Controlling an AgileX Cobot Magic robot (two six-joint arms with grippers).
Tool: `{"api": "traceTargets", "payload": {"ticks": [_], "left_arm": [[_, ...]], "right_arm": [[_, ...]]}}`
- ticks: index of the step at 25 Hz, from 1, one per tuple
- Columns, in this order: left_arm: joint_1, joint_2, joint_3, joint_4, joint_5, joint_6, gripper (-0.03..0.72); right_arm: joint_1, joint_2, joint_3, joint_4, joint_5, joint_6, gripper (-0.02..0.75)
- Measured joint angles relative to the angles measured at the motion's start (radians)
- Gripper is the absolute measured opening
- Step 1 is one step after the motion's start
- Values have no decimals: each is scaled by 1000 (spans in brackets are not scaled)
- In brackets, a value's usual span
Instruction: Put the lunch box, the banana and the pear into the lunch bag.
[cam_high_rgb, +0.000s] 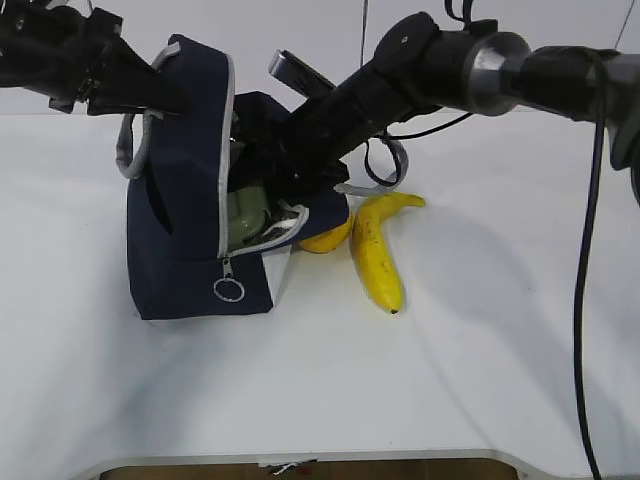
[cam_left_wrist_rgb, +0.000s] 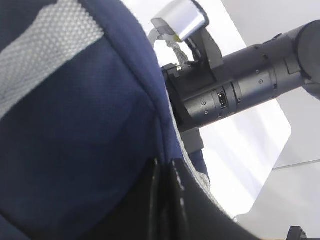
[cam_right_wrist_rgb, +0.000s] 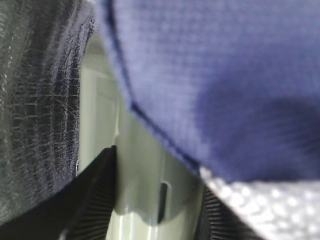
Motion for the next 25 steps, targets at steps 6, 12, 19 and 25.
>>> {"api": "traceTargets", "payload": {"ticks": [6,12,19,25], "left_arm": [[0,0,0,0,-1,0,3],[0,0,0,0,-1,0,3],[0,0,0,0,-1,2,2],[0,0,0,0,-1,2,2]], "right_arm": [[1,4,-9,-5,4,2,417],[1,4,-13,-14,13,20,482],[-1,4,-20,-29,75,23,498],[-8,10,-99,-98,209,26,501]]}}
